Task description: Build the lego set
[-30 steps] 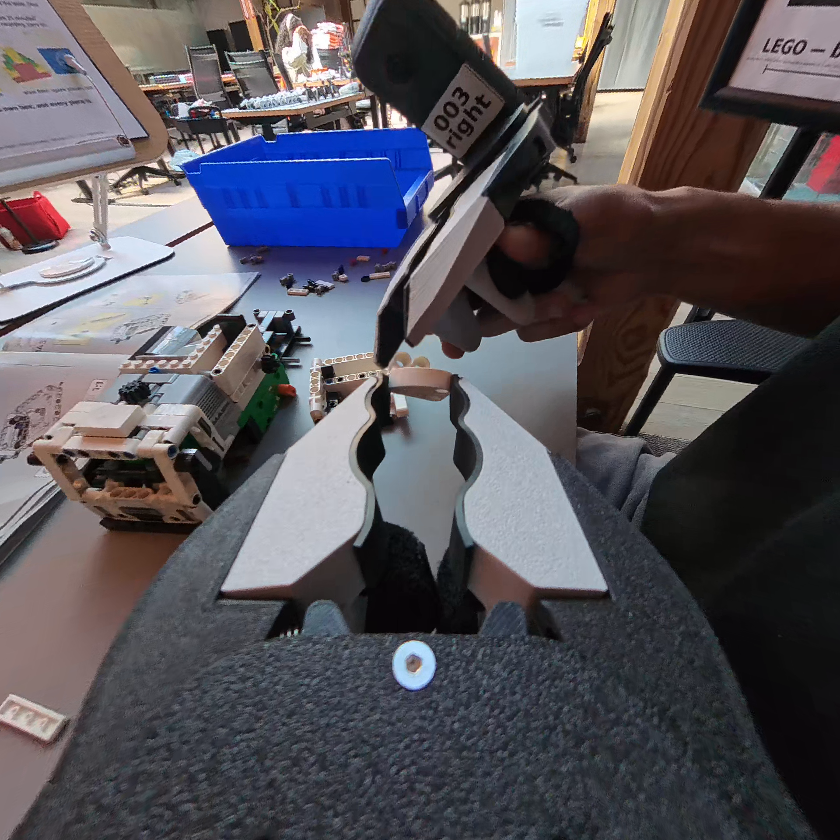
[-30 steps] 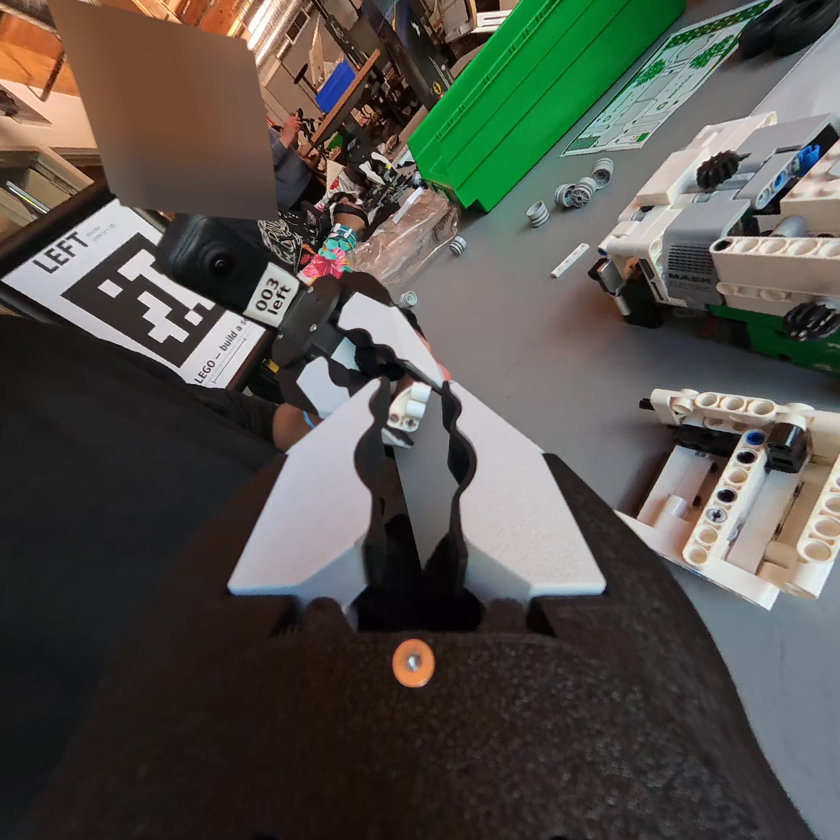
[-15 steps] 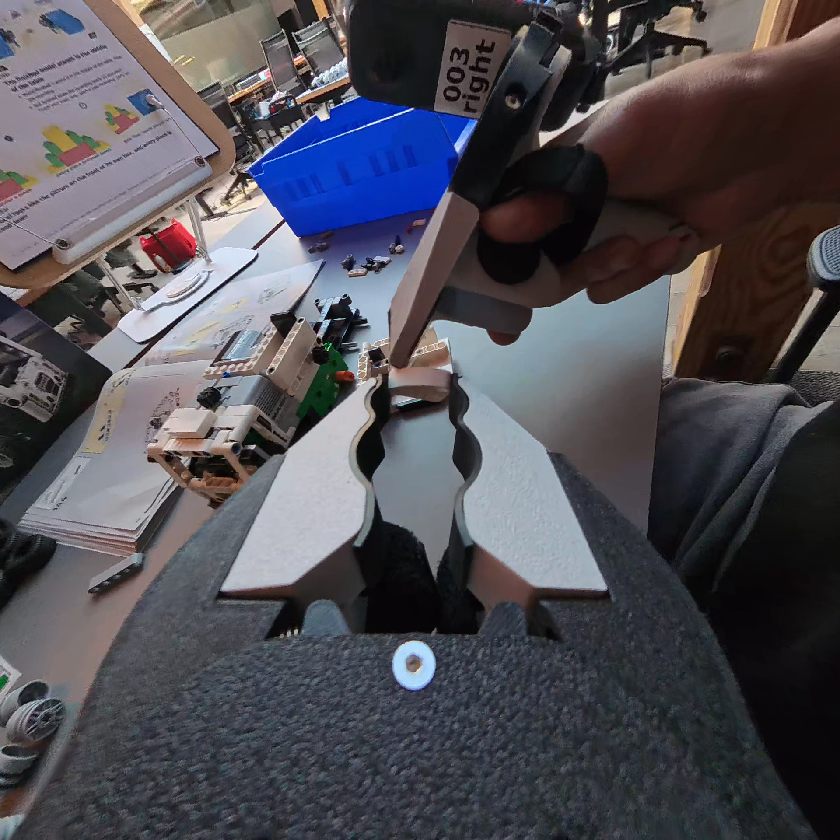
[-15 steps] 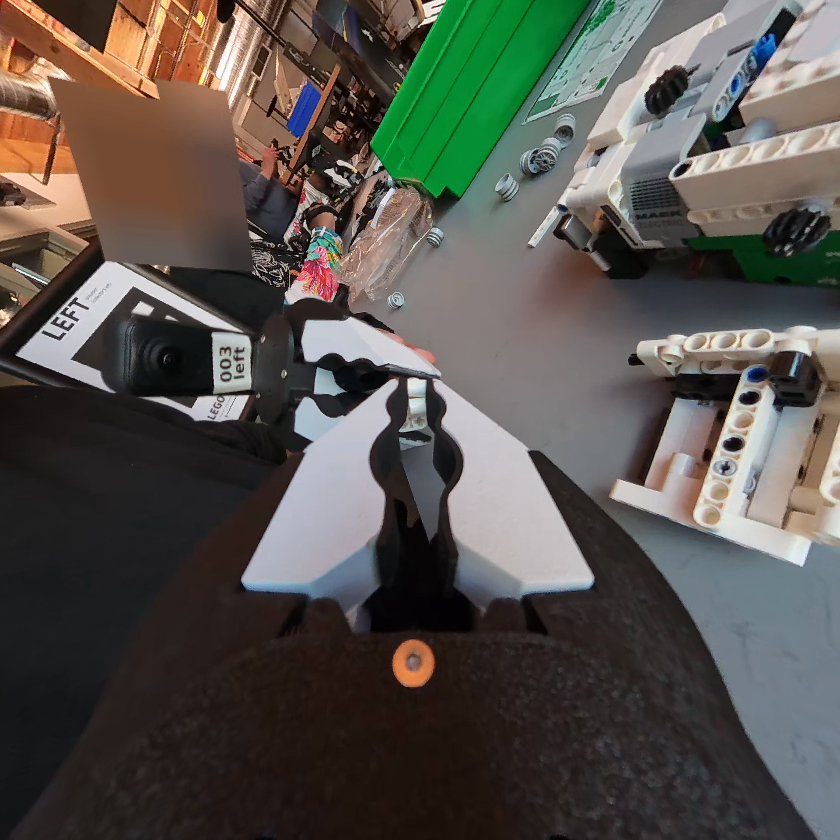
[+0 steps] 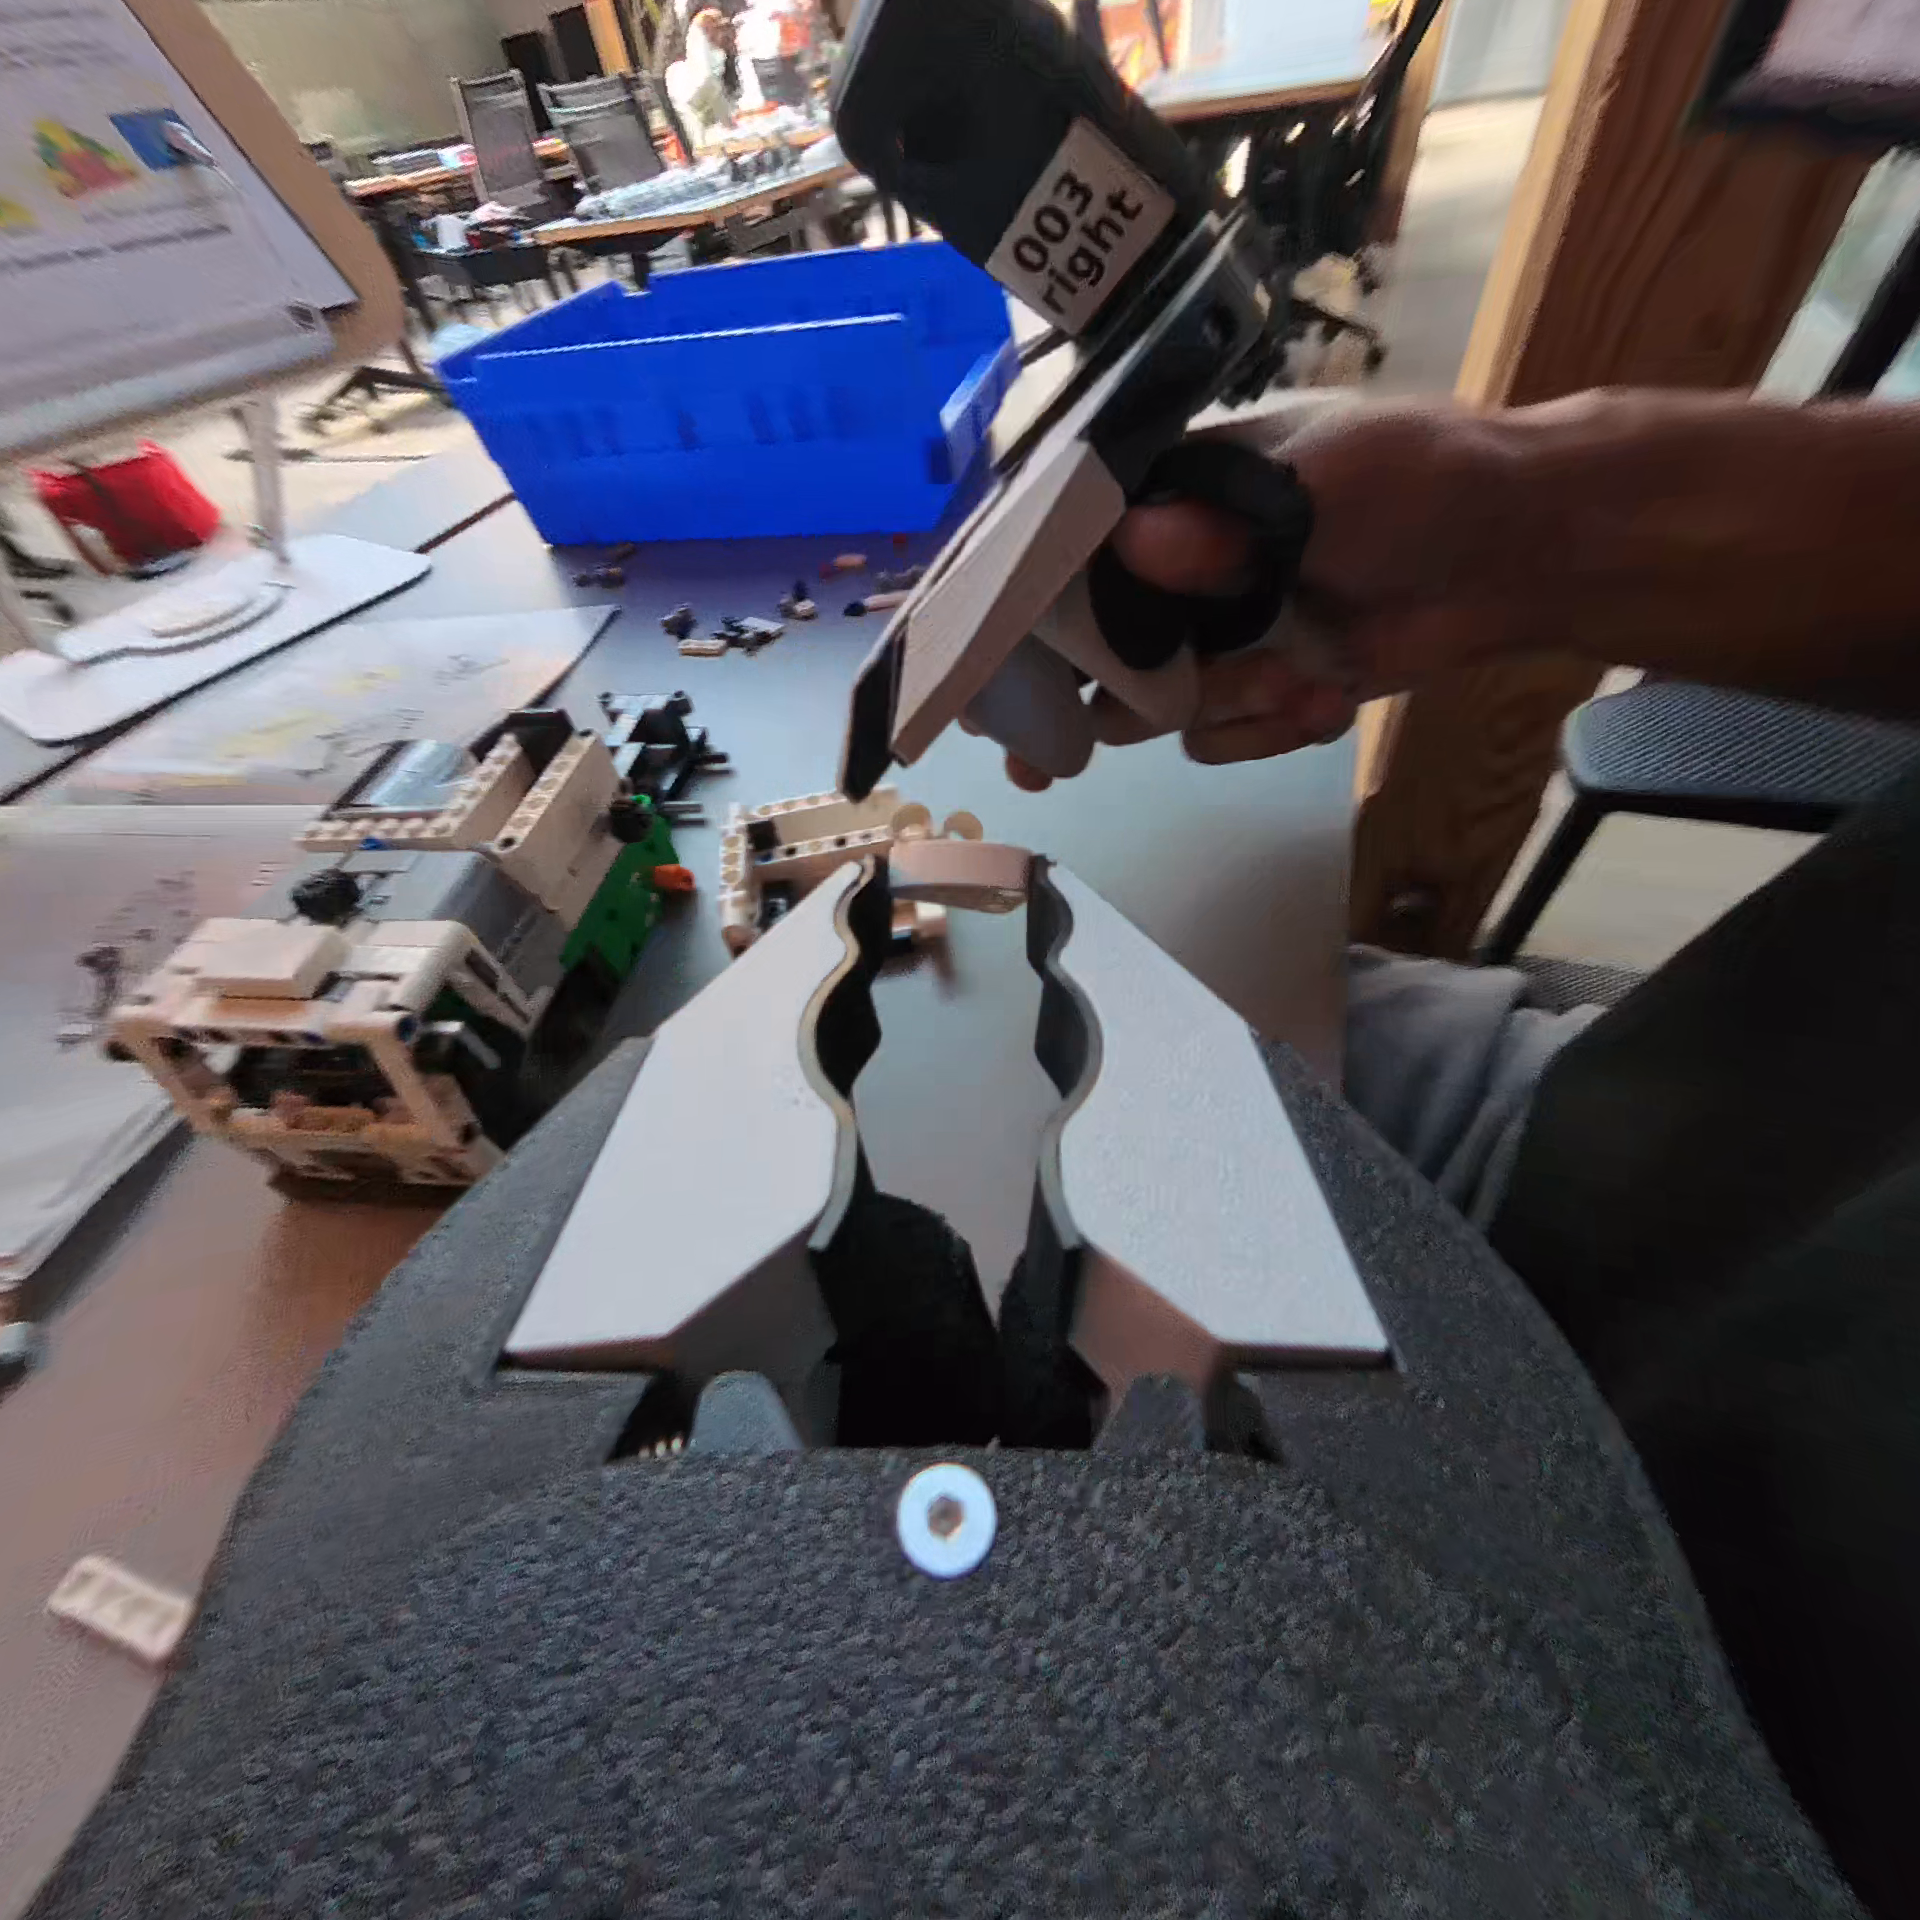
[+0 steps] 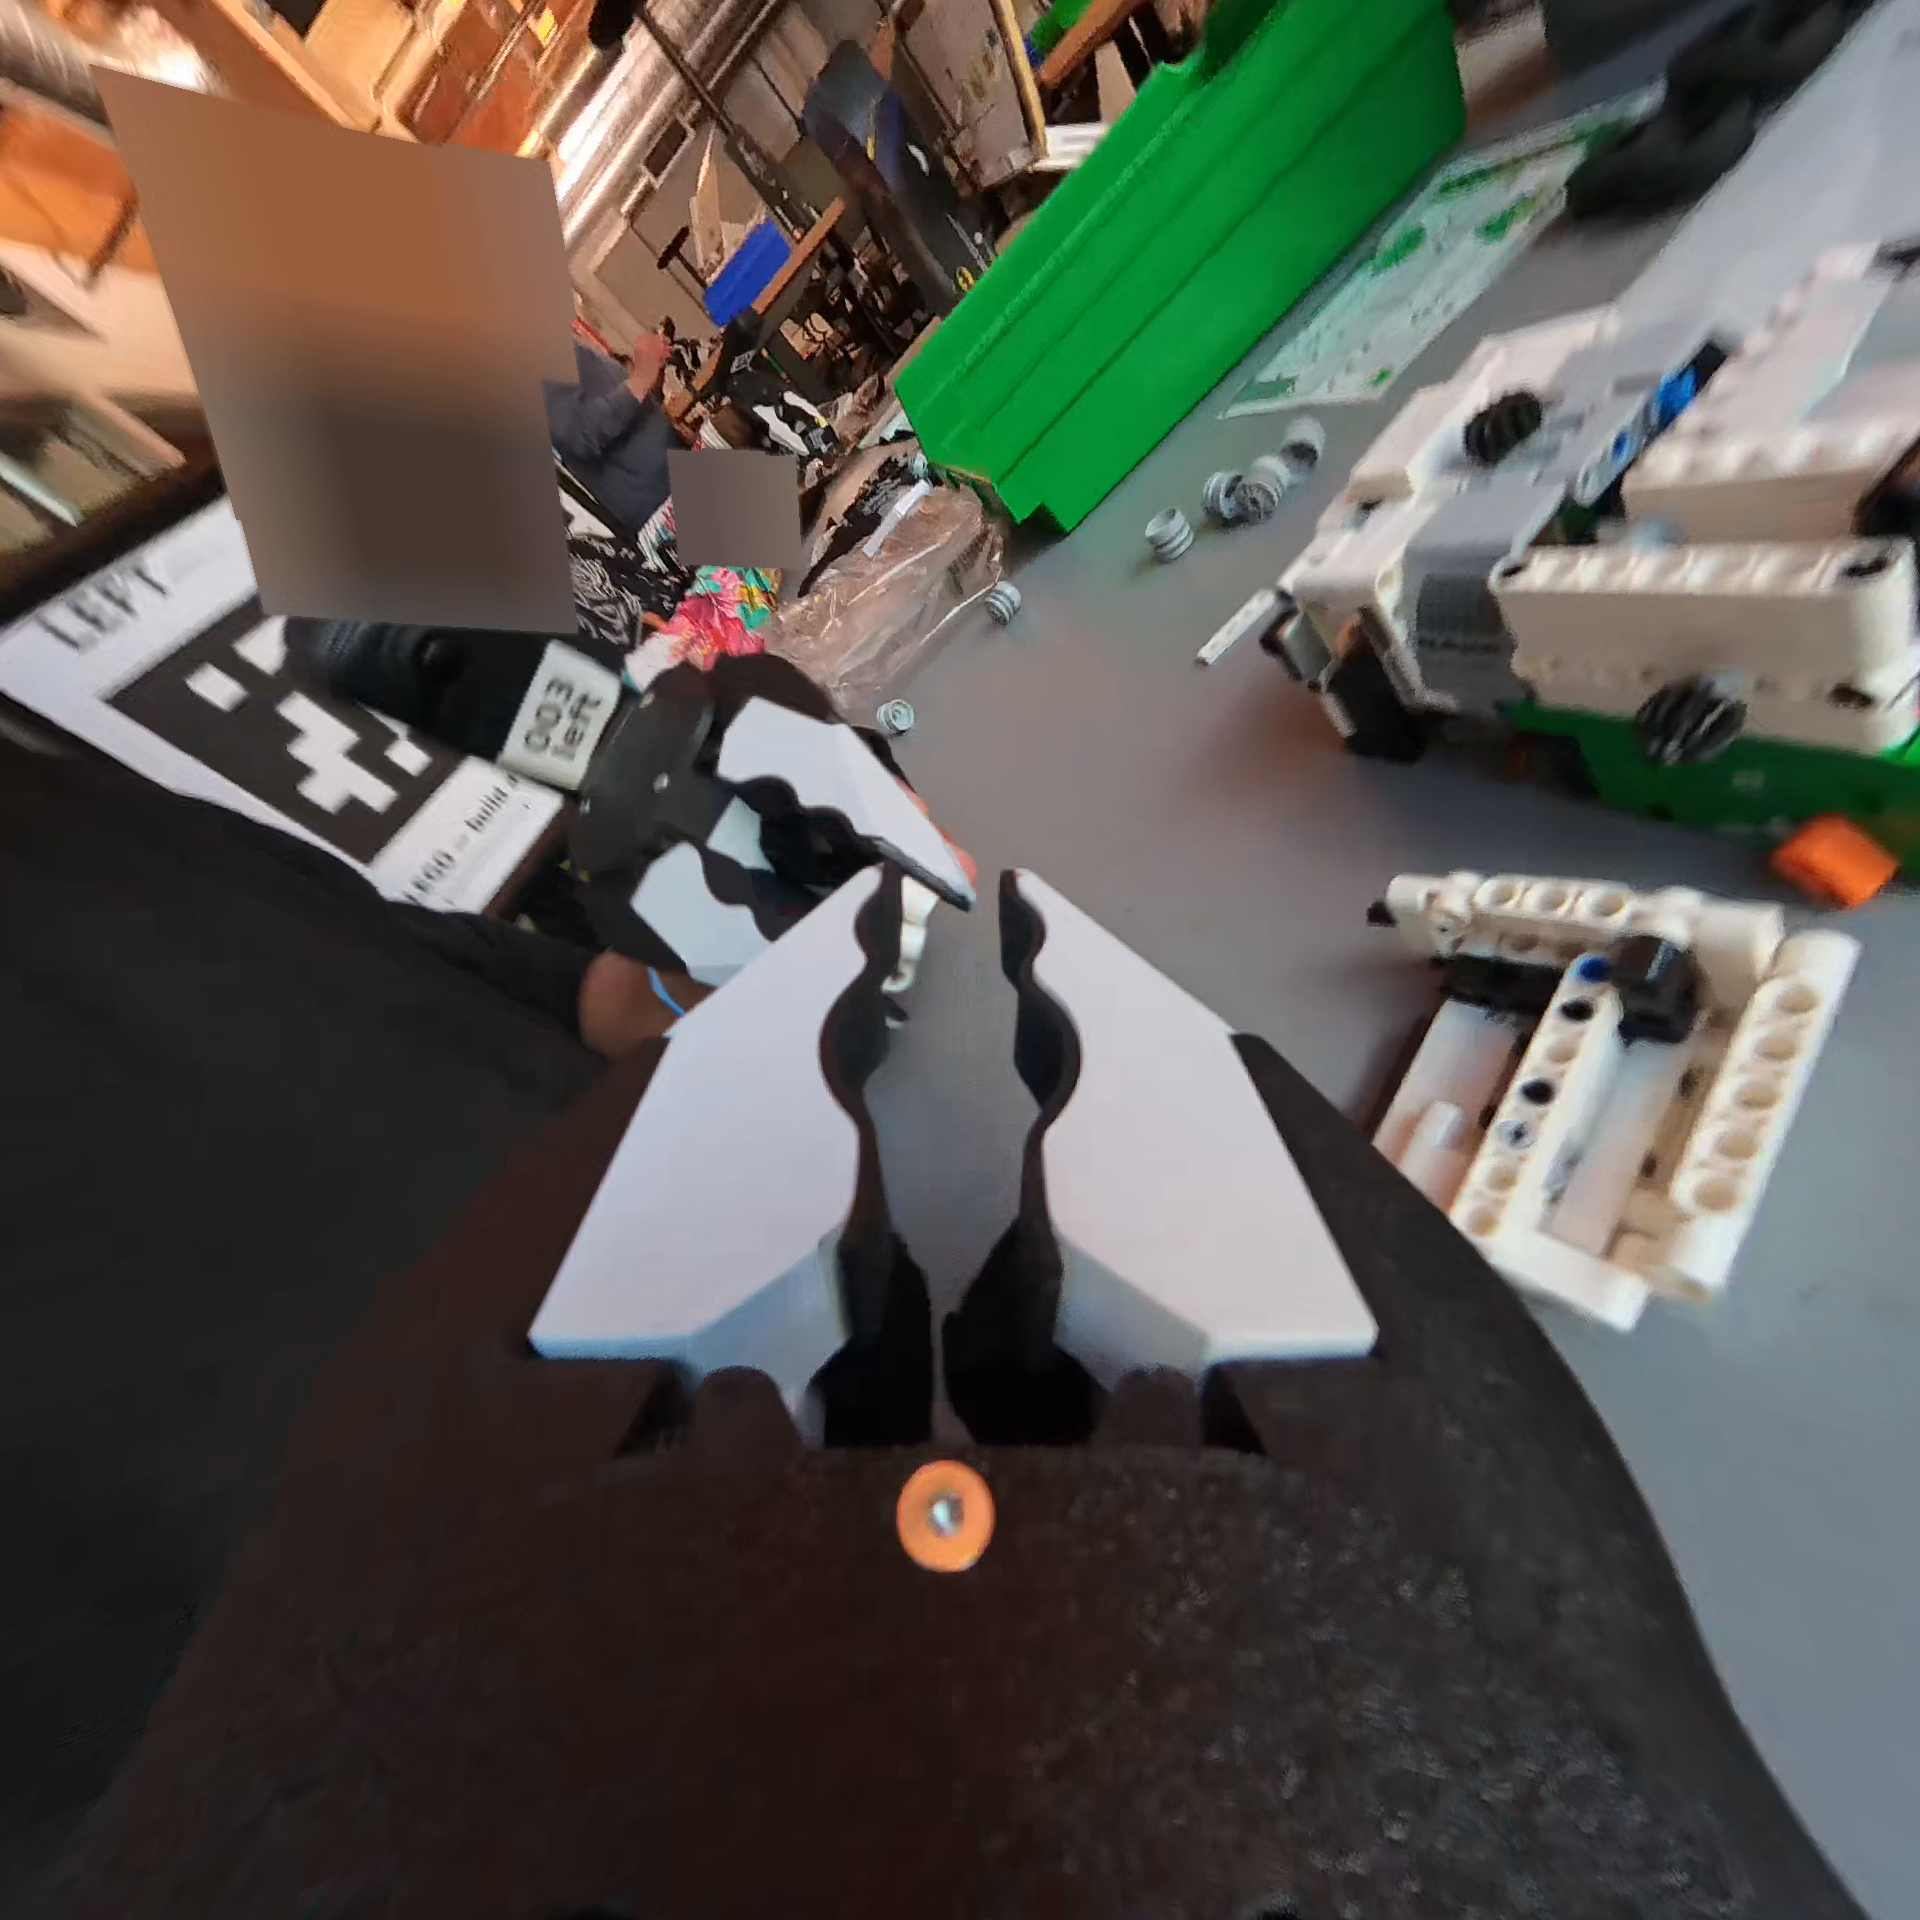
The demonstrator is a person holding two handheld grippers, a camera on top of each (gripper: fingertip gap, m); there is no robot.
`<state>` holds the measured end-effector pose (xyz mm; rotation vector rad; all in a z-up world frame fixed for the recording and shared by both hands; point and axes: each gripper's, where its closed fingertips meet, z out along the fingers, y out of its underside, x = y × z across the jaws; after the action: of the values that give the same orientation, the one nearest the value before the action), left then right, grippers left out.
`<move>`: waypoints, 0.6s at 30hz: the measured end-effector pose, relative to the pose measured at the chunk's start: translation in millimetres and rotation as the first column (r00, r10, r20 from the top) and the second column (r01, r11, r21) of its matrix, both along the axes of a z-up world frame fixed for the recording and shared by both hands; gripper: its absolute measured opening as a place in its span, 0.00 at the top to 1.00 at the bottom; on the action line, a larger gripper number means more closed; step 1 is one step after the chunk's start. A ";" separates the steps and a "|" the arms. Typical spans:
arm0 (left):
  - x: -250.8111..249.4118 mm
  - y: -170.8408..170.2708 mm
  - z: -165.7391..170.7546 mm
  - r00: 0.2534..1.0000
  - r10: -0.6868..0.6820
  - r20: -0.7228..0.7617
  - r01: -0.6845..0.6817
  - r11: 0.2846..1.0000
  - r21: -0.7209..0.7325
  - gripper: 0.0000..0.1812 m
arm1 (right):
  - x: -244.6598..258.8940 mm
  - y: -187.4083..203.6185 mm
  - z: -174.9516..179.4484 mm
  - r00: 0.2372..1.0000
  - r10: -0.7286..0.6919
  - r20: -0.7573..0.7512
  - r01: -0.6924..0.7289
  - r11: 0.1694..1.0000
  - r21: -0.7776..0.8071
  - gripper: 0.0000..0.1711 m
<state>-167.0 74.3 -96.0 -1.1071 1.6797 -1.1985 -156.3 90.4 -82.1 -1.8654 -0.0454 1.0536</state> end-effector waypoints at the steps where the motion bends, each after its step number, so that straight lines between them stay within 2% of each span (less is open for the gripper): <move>1: -1.7 -0.4 2.9 1.000 -0.021 0.002 0.021 0.998 -0.051 0.86 | 1.6 -1.8 4.7 0.999 0.002 0.035 -0.004 0.999 0.052 0.90; 3: -3.2 1.0 7.0 0.999 -0.034 0.012 0.035 0.995 -0.095 0.86 | -1.0 -6.1 13.0 0.998 0.031 0.057 -0.036 0.994 0.101 0.90; 5: -2.6 3.2 6.8 1.000 -0.020 0.014 0.021 0.997 -0.077 0.86 | -4.9 -6.7 9.9 0.996 0.059 0.063 -0.063 0.996 0.066 0.89; 13: 2.1 11.0 -1.8 0.997 0.082 0.017 -0.083 0.990 0.110 0.86 | -11.9 -3.9 -5.2 0.997 0.059 -0.042 -0.062 0.996 -0.066 0.88; 18: 5.1 9.2 -8.4 0.993 0.116 0.036 -0.122 0.951 0.285 0.86 | -16.8 0.3 -6.9 0.997 0.044 -0.067 -0.050 0.995 -0.088 0.89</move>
<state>-161.9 83.5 -104.4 -0.9969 1.6840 -0.8536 -173.1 90.7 -89.0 -1.9177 -0.0041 1.1652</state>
